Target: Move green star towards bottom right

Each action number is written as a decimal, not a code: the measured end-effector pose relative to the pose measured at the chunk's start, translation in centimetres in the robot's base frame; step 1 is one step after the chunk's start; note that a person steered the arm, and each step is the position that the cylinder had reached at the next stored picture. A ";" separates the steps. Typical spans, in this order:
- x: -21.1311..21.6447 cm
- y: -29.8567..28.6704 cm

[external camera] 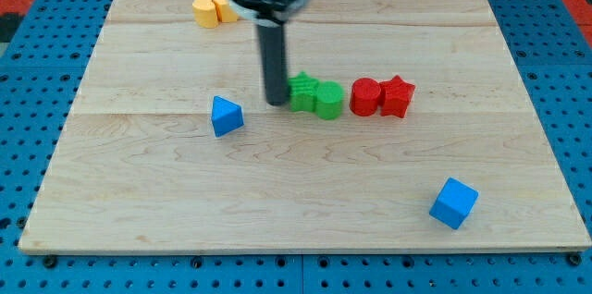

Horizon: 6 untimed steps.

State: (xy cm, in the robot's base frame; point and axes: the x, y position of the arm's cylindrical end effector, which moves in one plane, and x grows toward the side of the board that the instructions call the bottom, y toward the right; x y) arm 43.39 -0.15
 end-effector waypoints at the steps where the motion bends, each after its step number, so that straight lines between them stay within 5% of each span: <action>1: 0.8 3.7; 3: -6.1 4.2; 6: 3.0 9.2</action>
